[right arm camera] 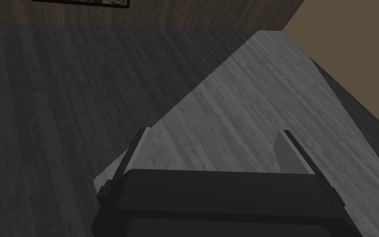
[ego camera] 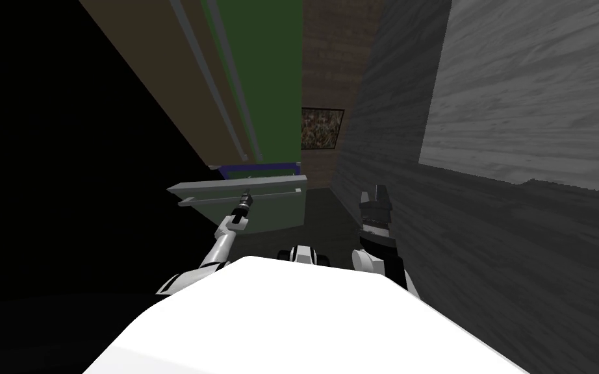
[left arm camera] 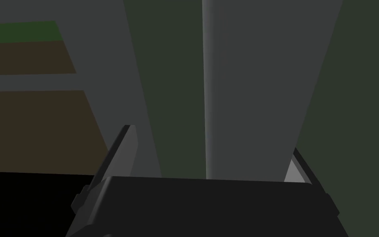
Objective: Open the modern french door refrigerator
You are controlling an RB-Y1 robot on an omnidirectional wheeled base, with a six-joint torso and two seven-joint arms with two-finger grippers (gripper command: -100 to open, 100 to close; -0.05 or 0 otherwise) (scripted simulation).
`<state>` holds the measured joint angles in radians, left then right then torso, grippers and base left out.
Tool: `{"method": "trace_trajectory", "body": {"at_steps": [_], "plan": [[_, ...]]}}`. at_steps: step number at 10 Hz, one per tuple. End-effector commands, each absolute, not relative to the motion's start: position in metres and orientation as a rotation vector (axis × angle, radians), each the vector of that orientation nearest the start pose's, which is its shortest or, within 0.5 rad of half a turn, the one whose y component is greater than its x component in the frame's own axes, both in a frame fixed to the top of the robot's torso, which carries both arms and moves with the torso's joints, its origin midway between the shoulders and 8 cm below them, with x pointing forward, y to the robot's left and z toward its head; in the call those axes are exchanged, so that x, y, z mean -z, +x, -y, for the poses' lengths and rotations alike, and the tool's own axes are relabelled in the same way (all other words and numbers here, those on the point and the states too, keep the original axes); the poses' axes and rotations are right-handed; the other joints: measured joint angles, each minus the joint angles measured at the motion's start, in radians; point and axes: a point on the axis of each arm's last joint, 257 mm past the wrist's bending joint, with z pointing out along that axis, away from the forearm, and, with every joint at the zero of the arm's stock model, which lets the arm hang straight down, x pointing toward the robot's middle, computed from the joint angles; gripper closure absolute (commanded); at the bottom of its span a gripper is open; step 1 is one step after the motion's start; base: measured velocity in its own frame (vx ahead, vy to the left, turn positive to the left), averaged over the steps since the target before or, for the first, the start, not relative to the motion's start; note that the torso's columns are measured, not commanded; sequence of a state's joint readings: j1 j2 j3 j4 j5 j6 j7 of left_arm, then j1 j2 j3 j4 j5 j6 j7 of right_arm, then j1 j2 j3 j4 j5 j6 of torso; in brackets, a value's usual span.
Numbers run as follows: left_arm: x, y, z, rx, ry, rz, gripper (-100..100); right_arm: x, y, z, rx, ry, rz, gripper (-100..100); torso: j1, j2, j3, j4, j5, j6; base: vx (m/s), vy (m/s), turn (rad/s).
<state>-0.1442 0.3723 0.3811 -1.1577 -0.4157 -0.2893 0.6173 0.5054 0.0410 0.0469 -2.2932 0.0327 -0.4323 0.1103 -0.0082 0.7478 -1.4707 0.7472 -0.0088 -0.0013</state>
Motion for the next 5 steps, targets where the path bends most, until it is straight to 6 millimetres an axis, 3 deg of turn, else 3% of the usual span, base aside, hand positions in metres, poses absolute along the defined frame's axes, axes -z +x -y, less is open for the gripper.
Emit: {"method": "trace_trajectory", "body": {"at_steps": [1,5], "plan": [[0.210,0.538,-0.506,0.983,-1.201,-1.015,0,-0.016,0.354,0.266,-1.211,0.676,-0.668,0,0.000,-0.002,-0.001,-0.002,0.001,0.000,0.000,0.000,0.000],[0.222,0.535,-0.506,0.977,-1.224,-1.024,0,-0.016,0.354,0.266,-1.211,0.676,-0.668,0,0.005,-0.008,-0.004,-0.007,0.006,0.001,0.000,0.000,0.000]]}}
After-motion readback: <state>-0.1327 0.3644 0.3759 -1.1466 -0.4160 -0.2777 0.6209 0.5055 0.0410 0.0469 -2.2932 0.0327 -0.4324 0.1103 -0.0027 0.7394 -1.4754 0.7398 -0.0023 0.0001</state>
